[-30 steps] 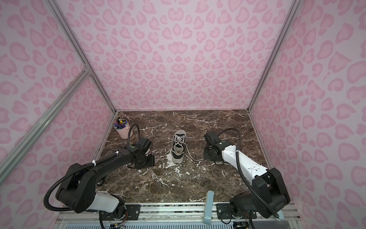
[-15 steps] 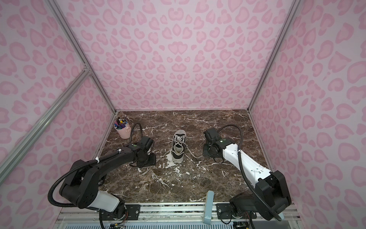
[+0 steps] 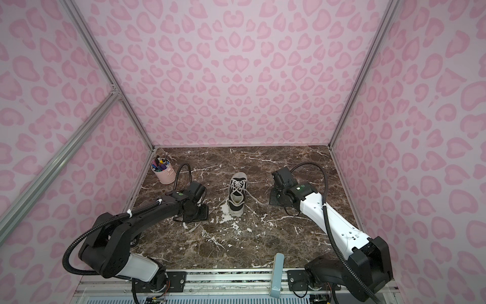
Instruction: Tie the shoes
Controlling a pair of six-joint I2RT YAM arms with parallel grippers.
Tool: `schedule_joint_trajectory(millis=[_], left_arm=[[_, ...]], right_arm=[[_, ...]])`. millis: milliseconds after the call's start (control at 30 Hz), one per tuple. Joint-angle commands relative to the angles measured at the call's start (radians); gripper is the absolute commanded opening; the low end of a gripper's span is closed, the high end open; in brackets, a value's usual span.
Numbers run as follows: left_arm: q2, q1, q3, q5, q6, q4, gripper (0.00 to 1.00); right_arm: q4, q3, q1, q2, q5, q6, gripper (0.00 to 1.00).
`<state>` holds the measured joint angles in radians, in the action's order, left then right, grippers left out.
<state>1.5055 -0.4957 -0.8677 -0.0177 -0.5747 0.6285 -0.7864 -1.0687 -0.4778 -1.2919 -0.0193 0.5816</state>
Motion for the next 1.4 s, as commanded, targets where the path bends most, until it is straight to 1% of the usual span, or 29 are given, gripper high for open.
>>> schedule_joint_trajectory(millis=[0, 233, 500, 667, 833, 1000, 1100, 1167, 1267, 1367], left_arm=[[0.005, -0.003, -0.015, 0.013, -0.002, -0.001, 0.63], [0.065, -0.003, -0.063, 0.018, 0.009, 0.016, 0.62], [0.100, -0.003, -0.052, 0.039, 0.015, 0.003, 0.59], [0.121, -0.003, -0.050, 0.029, 0.012, -0.020, 0.57], [0.111, -0.003, -0.029, 0.034, 0.015, -0.037, 0.47], [0.120, -0.003, -0.010, 0.009, 0.006, -0.068, 0.38], [0.115, -0.003, -0.010, 0.024, 0.007, -0.066, 0.27], [0.106, -0.003, -0.007, 0.028, 0.004, -0.070, 0.23], [0.108, -0.003, -0.001, 0.028, 0.003, -0.074, 0.18], [0.107, -0.003, -0.003, 0.039, 0.007, -0.066, 0.12]], right_arm=[[-0.014, -0.016, 0.000, -0.008, 0.008, -0.025, 0.05], [-0.022, -0.099, -0.001, -0.054, 0.004, -0.080, 0.05], [-0.020, -0.193, -0.007, -0.096, -0.039, -0.082, 0.05], [-0.040, -0.231, -0.029, -0.096, -0.021, -0.085, 0.05], [-0.033, -0.229, -0.035, -0.057, -0.021, -0.072, 0.05], [-0.041, -0.261, -0.048, -0.008, -0.015, -0.069, 0.05], [-0.042, -0.272, -0.050, 0.027, -0.014, -0.069, 0.05], [-0.046, -0.276, -0.050, 0.045, -0.009, -0.071, 0.05], [-0.041, -0.260, -0.051, 0.074, 0.003, -0.072, 0.05], [-0.005, -0.204, -0.051, 0.109, 0.028, -0.069, 0.05]])
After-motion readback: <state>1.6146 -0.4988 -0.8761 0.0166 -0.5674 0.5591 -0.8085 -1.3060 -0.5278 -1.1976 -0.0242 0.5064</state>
